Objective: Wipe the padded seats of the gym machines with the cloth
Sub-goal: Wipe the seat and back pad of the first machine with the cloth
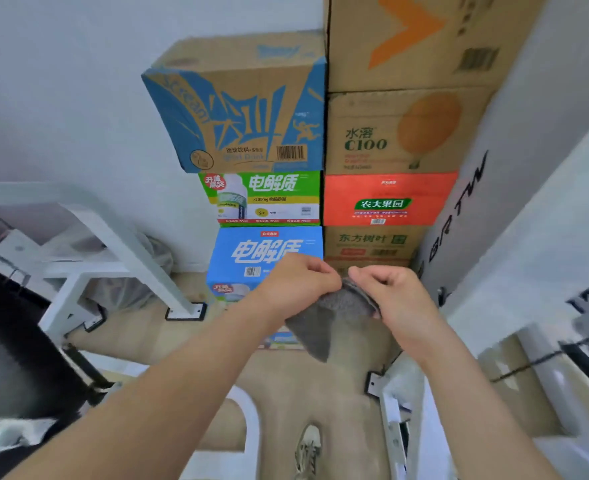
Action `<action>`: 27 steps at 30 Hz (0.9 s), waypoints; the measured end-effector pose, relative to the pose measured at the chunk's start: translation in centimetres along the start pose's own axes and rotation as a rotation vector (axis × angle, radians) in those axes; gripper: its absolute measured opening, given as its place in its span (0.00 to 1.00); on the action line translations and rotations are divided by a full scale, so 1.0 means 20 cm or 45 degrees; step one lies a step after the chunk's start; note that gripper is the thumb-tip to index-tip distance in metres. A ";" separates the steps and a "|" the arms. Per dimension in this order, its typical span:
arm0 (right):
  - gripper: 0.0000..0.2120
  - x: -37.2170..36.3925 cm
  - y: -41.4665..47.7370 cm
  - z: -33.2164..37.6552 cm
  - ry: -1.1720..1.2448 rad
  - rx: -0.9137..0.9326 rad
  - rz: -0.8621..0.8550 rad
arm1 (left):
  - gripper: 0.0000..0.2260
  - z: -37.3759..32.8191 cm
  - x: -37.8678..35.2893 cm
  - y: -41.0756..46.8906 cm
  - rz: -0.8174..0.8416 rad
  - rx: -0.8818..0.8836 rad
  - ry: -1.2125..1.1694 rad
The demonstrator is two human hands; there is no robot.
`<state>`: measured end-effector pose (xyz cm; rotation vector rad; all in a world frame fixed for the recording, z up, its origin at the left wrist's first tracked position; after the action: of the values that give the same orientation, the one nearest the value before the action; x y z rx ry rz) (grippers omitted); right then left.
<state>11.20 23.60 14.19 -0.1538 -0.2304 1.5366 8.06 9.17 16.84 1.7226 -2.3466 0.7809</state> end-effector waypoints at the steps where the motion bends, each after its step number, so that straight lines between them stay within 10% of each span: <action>1: 0.16 0.01 -0.10 0.02 -0.098 0.082 -0.054 | 0.06 -0.01 -0.03 -0.11 -0.009 0.000 0.031; 8: 0.17 0.01 -0.74 0.14 -0.436 0.346 -0.299 | 0.09 0.10 -0.12 -0.78 -0.250 -0.104 0.168; 16: 0.14 -0.31 -1.32 0.21 -0.108 0.172 -0.047 | 0.11 0.27 -0.05 -1.42 -0.315 0.010 -0.945; 21: 0.13 -0.55 -1.58 0.20 -0.699 0.365 -0.094 | 0.10 0.49 0.12 -1.72 -0.431 -0.063 -1.015; 27: 0.13 -1.03 -1.87 0.21 -1.093 0.520 -0.180 | 0.08 0.78 0.51 -2.15 -0.499 -0.281 -0.132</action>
<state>46.13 1.70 26.23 0.8442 -0.5777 1.3984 47.19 -16.25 21.68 2.0648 -1.9619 0.3625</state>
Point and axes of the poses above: each hand's wrist, its own y-axis towards the middle knuckle, its own x-axis out of the back of the hand, z = x × y, the point moved 3 cm from there along y, towards the middle knuckle, and after that the axes turned 4 degrees about -x, right-handed, at the moved point
